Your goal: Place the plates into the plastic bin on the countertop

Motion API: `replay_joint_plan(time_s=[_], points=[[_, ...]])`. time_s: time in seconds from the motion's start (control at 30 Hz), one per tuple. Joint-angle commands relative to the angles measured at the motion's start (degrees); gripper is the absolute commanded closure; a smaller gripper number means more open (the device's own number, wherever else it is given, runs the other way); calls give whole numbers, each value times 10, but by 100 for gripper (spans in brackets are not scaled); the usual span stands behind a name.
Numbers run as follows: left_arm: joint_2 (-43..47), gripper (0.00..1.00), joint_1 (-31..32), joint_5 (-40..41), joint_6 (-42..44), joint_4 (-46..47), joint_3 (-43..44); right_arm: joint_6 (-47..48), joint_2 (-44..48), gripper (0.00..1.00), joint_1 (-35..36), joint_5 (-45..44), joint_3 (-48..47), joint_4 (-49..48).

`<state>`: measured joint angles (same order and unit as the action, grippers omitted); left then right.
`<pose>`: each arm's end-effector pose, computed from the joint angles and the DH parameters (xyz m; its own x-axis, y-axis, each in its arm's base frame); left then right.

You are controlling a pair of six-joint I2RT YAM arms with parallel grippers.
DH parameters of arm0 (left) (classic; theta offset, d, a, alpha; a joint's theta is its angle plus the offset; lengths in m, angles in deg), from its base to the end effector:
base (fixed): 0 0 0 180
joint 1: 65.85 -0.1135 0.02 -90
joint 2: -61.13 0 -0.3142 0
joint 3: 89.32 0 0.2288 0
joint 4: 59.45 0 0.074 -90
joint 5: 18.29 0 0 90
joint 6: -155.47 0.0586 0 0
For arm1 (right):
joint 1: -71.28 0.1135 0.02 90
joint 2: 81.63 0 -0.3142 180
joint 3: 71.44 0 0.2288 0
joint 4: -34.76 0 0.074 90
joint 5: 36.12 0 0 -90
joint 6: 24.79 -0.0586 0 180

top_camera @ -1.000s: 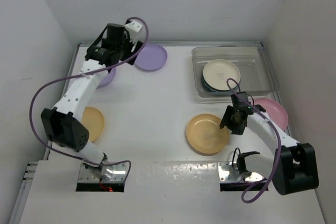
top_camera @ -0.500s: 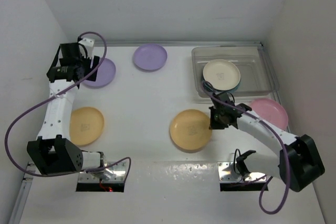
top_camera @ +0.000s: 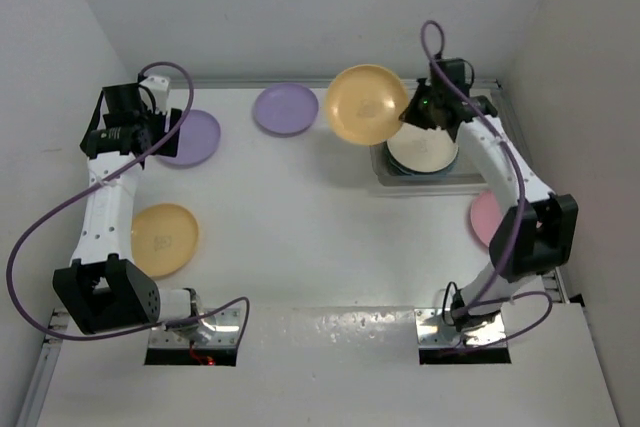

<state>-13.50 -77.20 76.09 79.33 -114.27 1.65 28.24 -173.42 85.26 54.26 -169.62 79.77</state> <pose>0.2540 0.0555 0.3984 -0.6534 0.1125 -0.7486 -0.1013 0.9670 0.2337 0.3500 0.0875 0.3702 -0.6322 0.4623 -0.6217 0.1672 0.8649 0.4732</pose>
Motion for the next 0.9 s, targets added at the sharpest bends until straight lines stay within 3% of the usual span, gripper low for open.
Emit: replay_joint_plan(time_s=[0.0, 0.1, 0.2, 0.77, 0.87], points=[[3, 17, -7, -11, -7, 11, 10, -65, -36, 100, -84, -71, -15, 40], [-2, 17, -7, -11, -7, 11, 10, -93, -39, 100, -132, -89, 6, -2], [-9, 17, -7, -11, -7, 11, 5, -122, -57, 100, -183, -54, 23, -18], [-27, 17, -7, -11, -7, 22, 5, -130, -137, 100, -214, -53, 48, 3], [-27, 17, -7, -11, -7, 22, 5, -132, -128, 92, -213, -70, 69, -5]])
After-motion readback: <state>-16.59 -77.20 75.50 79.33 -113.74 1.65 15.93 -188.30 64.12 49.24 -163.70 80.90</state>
